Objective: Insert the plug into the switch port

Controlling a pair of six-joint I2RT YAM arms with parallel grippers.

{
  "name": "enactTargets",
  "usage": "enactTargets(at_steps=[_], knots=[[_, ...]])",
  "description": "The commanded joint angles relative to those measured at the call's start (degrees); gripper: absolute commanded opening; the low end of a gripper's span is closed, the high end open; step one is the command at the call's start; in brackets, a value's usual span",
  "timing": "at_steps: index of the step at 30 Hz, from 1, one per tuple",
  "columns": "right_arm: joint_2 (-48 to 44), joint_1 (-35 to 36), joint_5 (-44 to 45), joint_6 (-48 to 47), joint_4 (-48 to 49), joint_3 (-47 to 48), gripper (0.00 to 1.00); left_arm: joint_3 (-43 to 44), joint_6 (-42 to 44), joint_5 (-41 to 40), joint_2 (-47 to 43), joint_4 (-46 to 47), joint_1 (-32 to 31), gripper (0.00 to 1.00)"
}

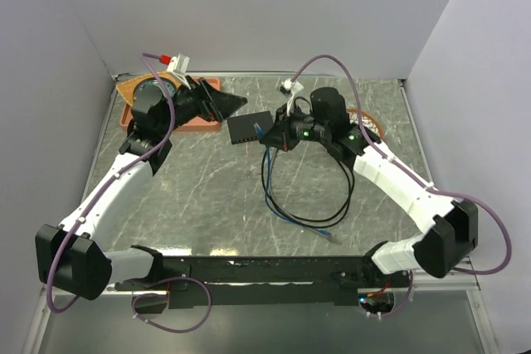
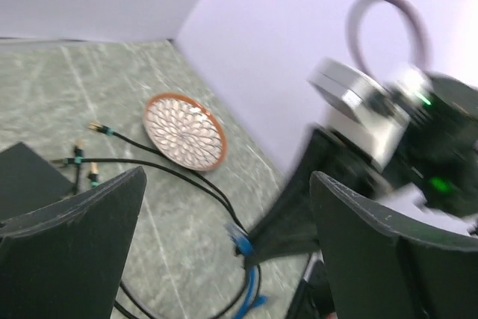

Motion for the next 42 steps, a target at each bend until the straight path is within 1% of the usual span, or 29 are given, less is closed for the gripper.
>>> enactTargets(at_steps=[1, 2, 4, 5, 6, 8, 10, 11, 12, 13, 14, 15, 16, 17, 18, 19, 20, 21, 22, 23, 24, 26, 28, 29, 30, 33, 36, 39, 42], knots=[[-6.1, 5.6, 22.1, -13.0, -7.2, 0.8, 0.00, 2.9, 1.2, -4.8, 2.0, -2.9, 1.9, 0.96], [-6.8, 6.5, 27.6, -13.9, -7.2, 0.3, 0.00, 3.2, 1.0, -5.5, 2.5, -3.1, 2.2, 0.96], [-8.4, 9.3, 33.3, -16.8, -6.5, -1.4, 0.00, 3.3, 0.7, -5.3, 3.7, -3.1, 3.2, 0.96], [-8.8, 10.3, 38.5, -17.7, -6.1, -1.8, 0.00, 3.8, 0.5, -5.7, 4.2, -3.5, 3.5, 0.96], [-9.1, 11.0, 40.3, -19.1, -5.8, -2.7, 0.00, 4.0, 0.6, -5.8, 5.2, -3.7, 3.6, 0.96], [-9.2, 11.5, 41.9, -19.8, -5.7, -3.1, 0.00, 5.1, 1.2, -6.3, 6.3, -4.4, 3.7, 0.96], [-8.7, 11.5, 43.0, -19.8, -5.8, -3.5, 0.00, 7.0, 2.0, -8.1, 9.3, -7.9, 3.7, 0.96], [-8.5, 11.5, 43.1, -19.9, -6.0, -3.6, 0.00, 10.1, 2.4, -8.8, 10.7, -9.6, 3.7, 0.96], [-8.2, 11.5, 43.1, -19.5, -6.3, -3.6, 0.00, 12.1, 3.3, -10.1, 14.3, -11.8, 3.6, 0.96], [-7.7, 11.5, 42.9, -19.1, -6.3, -3.6, 0.00, 14.3, 3.8, -10.7, 16.2, -16.3, 3.6, 0.96], [-7.5, 11.4, 43.0, -18.9, -6.2, -3.9, 0.00, 18.5, 4.3, -11.3, 18.2, -19.4, 3.6, 0.96], [-7.4, 11.4, 43.0, -18.4, -6.0, -4.2, 0.00, 20.7, 5.5, -13.7, 22.0, -21.0, 3.0, 0.96], [-7.2, 11.4, 42.9, -18.2, -5.8, -4.4, 0.00, 23.0, 6.3, -15.3, 24.1, -25.5, 2.6, 0.96], [-7.1, 11.3, 42.9, -17.4, -5.7, -4.6, 0.00, 27.9, 7.3, -16.7, 26.1, -27.4, 2.2, 0.96], [-7.1, 11.3, 42.7, -17.0, -5.7, -4.6, 0.00, 30.7, 9.4, -18.1, 30.6, -29.5, 1.6, 0.96], [-7.1, 11.2, 42.2, -16.7, -5.4, -4.7, 0.00, 33.7, 10.5, -21.5, 33.0, -32.3, 0.6, 0.96], [-7.1, 10.8, 41.5, -15.6, -5.3, -5.0, 0.00, 39.4, 11.4, -22.7, 35.5, -36.0, 0.1, 0.96], [-7.2, 10.5, 40.8, -15.1, -5.4, -5.2, 0.00, 42.5, 13.2, -24.3, 40.3, -38.4, -0.6, 0.96], [-7.4, 10.2, 39.9, -14.6, -5.2, -5.3, 0.00, 45.3, 13.8, -27.2, 42.8, -40.2, -1.6, 0.96], [-7.5, 9.9, 38.0, -13.3, -5.0, -5.7, 0.00, 50.8, 14.5, -28.3, 45.2, -43.2, -2.1, 0.96], [-7.5, 9.0, 36.9, -12.7, -4.8, -6.0, 0.00, 53.2, 15.5, -29.3, 49.5, -44.1, -2.4, 0.96], [-7.8, 7.9, 34.0, -11.8, -4.3, -6.7, 0.00, 59.4, 16.3, -32.0, 53.7, -45.9, -3.4, 0.96], [-8.1, 5.2, 30.5, -8.5, -4.0, -7.6, 0.00, 64.0, 17.0, -32.8, 58.8, -46.6, -3.7, 0.96], [-8.2, 4.3, 26.2, -6.9, -3.1, -8.4, 0.00, 65.1, 17.2, -33.5, 60.3, -46.6, -3.8, 0.96], [-8.4, 3.5, 24.5, -6.2, -2.8, -8.8, 0.00, 66.0, 17.8, -33.9, 63.0, -46.2, -4.3, 0.96], [-8.9, 0.3, 19.9, -4.3, -2.2, -10.2, 0.00, 68.6, 19.8, -34.6, 66.9, -44.0, -5.3, 0.96], [-9.2, -1.3, 18.8, -3.8, -2.2, -11.2, 0.00, 69.8, 22.8, -34.6, 69.6, -42.8, -7.2, 0.96], [-9.2, -2.2, 18.5, -3.8, -2.6, -11.5, 0.00, 70.2, 25.7, -38.3, 71.7, -42.1, -8.7, 0.96], [-9.3, -2.7, 18.0, -3.8, -2.8, -11.7, 0.00, 69.5, 26.4, -38.4, 73.4, -41.5, -9.4, 0.96]])
